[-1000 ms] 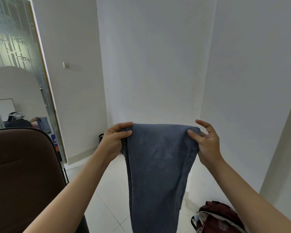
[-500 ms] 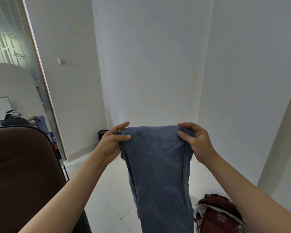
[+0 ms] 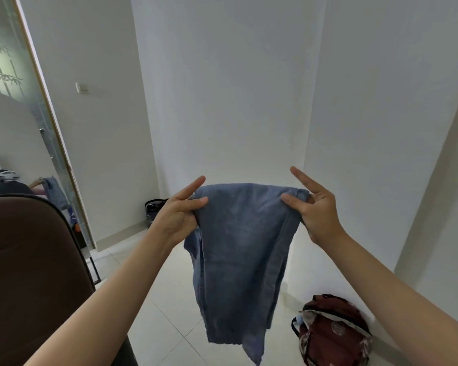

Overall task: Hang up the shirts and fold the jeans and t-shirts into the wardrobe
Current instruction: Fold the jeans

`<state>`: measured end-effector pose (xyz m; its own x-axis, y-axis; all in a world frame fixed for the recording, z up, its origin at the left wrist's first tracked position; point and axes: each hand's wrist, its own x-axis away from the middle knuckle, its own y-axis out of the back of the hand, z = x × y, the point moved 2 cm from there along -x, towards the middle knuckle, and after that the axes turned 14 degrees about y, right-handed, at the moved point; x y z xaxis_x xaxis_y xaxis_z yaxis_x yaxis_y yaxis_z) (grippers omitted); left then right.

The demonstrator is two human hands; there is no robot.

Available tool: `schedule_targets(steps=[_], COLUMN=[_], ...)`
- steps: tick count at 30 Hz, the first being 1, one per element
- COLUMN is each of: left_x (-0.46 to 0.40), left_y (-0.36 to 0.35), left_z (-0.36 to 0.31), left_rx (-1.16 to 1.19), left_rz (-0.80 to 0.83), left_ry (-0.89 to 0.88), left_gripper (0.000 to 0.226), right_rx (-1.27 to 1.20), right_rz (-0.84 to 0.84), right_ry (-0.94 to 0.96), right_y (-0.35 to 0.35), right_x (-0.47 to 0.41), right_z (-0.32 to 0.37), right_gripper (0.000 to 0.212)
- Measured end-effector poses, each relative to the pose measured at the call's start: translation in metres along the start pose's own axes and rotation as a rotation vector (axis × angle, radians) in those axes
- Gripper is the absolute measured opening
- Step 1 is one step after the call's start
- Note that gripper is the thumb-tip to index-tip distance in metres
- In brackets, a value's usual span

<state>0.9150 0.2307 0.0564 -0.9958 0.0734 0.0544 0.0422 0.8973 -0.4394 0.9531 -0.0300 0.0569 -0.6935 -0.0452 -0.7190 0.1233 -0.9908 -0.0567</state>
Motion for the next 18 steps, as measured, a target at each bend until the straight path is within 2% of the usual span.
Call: schedule_targets(steps=[2, 3, 5, 6, 11, 13, 18], left_x=[-0.002, -0.004, -0.01, -0.012, -0.006, -0.003, -0.003], left_y=[-0.002, -0.002, -0.001, 0.0, -0.008, -0.012, -0.013], left_z=[-0.003, -0.004, -0.006, -0.005, 0.001, -0.005, -0.016], left_rx=[-0.067, -0.064, -0.003, 0.027, -0.093, -0.18, -0.263], left_rz=[-0.057, -0.101, -0.166, -0.175, -0.011, -0.02, -0.166], left_ry=[-0.008, -0.02, -0.043, -0.051, -0.073, -0.114, -0.173], left_gripper=[0.045, 0.045, 0.047, 0.047, 0.049, 0.047, 0.043], right_rx=[-0.079, -0.017, 0.188, 0.245, 0.229, 0.223, 0.375], right_rz=[-0.098, -0.041, 0.197, 0.265, 0.08, 0.035, 0.175], right_ry=[-0.045, -0.013, 0.072, 0.092, 0.106, 0.109, 0.096], right_y=[0.0, -0.002, -0.008, -0.009, -0.003, -0.004, 0.002], right_x=[0.004, 0.007, 0.011, 0.011, -0.002, -0.002, -0.002], right_z=[-0.004, -0.004, -0.005, -0.005, 0.001, 0.001, -0.001], right_gripper=[0.043, 0.042, 0.043, 0.043, 0.033, 0.029, 0.024])
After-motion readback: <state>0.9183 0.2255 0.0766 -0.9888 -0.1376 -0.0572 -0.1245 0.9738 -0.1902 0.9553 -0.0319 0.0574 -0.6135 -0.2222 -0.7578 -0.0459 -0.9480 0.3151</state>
